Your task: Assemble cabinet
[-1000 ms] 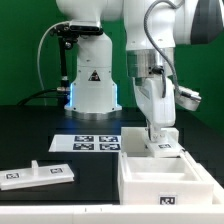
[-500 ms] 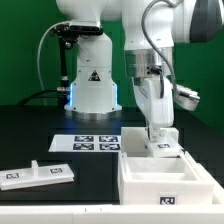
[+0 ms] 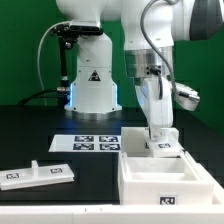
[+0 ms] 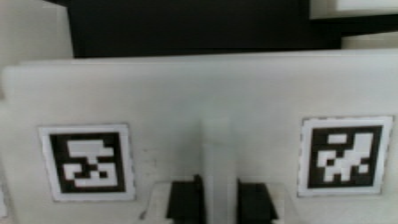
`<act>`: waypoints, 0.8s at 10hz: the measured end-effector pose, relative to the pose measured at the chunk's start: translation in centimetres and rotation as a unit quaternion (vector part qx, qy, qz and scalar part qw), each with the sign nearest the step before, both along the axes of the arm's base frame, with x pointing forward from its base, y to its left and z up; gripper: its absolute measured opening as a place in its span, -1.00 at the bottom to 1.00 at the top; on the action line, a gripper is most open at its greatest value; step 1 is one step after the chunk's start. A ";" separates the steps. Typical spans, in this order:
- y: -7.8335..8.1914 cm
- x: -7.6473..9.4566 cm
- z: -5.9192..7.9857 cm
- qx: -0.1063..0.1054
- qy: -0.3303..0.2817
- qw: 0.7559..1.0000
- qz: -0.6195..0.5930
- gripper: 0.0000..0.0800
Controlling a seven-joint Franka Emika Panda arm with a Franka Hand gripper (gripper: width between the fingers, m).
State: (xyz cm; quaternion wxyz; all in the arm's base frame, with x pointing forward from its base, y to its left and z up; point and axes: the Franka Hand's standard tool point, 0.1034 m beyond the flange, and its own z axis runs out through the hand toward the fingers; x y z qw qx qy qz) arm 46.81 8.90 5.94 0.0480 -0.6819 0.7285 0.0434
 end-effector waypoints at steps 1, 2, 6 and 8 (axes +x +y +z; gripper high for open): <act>0.0 0.0 0.0 0.000 0.000 1.000 0.000 -0.84; 0.0 0.0 0.0 0.000 0.000 1.000 0.000 -0.84; -0.2 0.0 -0.1 -0.009 -0.014 1.000 0.008 -0.84; -0.2 0.0 -0.1 -0.009 -0.014 1.000 0.009 -0.84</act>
Offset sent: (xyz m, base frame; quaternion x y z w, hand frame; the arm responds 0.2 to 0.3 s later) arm 0.0036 -0.0016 0.0004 0.0708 0.0011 0.0000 0.9975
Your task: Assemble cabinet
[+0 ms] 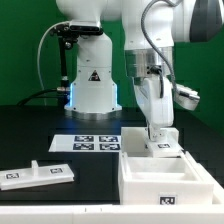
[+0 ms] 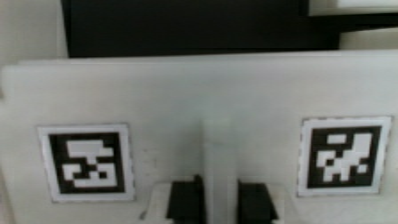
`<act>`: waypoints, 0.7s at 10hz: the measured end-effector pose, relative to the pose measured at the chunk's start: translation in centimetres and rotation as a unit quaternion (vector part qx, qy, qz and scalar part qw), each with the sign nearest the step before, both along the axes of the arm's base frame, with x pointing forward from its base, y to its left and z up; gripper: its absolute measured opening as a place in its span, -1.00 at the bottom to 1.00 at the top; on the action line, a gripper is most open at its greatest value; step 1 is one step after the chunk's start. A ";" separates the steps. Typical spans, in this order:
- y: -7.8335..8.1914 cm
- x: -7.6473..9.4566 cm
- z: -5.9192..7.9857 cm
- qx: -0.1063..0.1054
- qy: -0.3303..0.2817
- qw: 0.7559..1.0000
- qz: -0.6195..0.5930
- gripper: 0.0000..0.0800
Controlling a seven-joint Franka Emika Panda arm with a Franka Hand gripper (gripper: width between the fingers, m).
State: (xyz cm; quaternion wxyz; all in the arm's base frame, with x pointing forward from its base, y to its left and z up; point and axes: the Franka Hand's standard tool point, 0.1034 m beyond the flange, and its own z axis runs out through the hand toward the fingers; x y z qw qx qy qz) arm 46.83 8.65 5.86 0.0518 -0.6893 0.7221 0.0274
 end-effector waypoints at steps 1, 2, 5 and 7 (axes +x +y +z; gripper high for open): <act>0.0 0.0 0.0 0.000 0.000 1.000 0.000 -0.84; 0.0 0.0 0.0 -0.001 -0.001 1.000 0.000 -0.84; -0.3 0.0 -0.1 -0.010 -0.014 1.000 0.006 -0.84; -0.3 0.0 -0.1 -0.010 -0.014 1.000 0.006 -0.84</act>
Offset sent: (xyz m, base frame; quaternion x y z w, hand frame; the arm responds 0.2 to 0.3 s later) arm 0.0000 0.0000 0.0000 0.0650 0.0000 0.0000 0.9979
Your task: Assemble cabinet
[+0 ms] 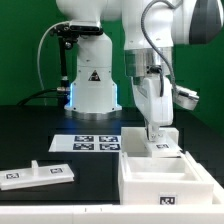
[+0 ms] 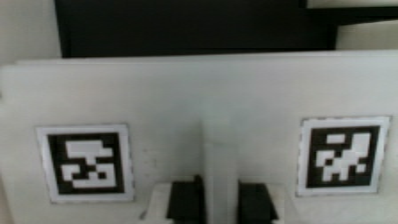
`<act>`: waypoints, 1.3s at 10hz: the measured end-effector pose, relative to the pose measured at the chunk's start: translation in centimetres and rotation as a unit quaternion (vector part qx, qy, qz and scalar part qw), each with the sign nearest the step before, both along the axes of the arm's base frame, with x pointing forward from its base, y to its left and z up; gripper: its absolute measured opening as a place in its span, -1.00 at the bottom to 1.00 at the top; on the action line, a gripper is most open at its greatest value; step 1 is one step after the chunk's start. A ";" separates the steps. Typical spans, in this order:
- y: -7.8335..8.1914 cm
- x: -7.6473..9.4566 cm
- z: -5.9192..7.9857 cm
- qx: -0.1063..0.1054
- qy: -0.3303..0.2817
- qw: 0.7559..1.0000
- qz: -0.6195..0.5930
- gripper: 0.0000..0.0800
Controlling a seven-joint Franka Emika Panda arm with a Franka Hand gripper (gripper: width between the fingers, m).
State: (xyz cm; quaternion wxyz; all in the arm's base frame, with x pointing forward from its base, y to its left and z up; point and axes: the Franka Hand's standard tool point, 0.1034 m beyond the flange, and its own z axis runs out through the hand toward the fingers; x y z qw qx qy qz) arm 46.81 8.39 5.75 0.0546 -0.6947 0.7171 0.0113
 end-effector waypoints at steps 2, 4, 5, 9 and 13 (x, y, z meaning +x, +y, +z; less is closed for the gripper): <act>0.0 0.0 0.0 0.000 0.000 1.000 0.000 -0.84; 0.0 0.0 0.0 0.000 0.000 1.000 0.000 -0.84; 0.0 0.0 0.0 0.000 0.000 1.000 0.000 -0.84; 0.6 0.0 0.0 0.000 0.001 1.000 -0.007 -0.84; 1.0 0.0 0.1 0.008 0.020 0.999 -0.024 -0.84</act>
Offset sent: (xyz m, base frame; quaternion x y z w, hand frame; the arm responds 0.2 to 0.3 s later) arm 0.0000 0.0000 0.0000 0.0000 0.0000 0.0000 1.0000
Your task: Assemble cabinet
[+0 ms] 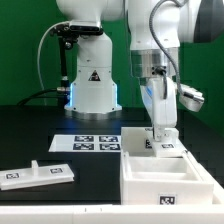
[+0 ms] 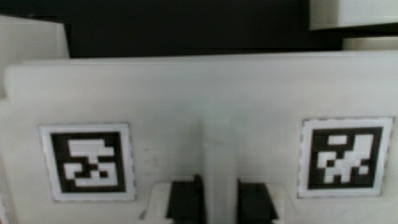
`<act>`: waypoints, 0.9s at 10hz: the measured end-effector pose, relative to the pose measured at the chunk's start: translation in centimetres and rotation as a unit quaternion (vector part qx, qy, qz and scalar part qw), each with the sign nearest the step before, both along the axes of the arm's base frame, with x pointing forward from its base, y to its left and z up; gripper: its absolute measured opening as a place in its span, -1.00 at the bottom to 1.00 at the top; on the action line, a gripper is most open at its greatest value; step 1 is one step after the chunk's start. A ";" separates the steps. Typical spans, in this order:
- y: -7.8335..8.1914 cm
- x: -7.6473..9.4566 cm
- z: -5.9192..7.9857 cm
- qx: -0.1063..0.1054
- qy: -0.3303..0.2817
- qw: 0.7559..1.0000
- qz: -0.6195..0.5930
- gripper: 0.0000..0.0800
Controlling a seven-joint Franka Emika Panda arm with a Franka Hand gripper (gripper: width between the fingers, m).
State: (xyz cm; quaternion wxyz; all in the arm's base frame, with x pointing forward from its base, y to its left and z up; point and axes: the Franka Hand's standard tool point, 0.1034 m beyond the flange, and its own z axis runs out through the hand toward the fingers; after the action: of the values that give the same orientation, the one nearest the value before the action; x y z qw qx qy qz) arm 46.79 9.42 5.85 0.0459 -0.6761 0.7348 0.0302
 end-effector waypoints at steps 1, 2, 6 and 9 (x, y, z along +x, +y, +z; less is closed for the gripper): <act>0.0 0.0 0.0 0.001 0.001 1.000 0.000 -0.84; 0.0 0.0 0.0 0.001 0.001 1.000 0.000 -0.84; -0.1 0.0 0.1 0.004 0.006 1.000 -0.001 -0.84; 0.1 -0.1 0.1 0.002 0.007 1.000 -0.005 -0.84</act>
Offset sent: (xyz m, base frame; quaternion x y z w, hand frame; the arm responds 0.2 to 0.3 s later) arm 0.0077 -0.0082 -0.0010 -0.0183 0.0565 0.0240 0.9979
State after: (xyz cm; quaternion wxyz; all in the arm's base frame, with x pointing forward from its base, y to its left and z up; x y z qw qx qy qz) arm 46.74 9.52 5.90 0.0423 -0.6720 0.7385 0.0365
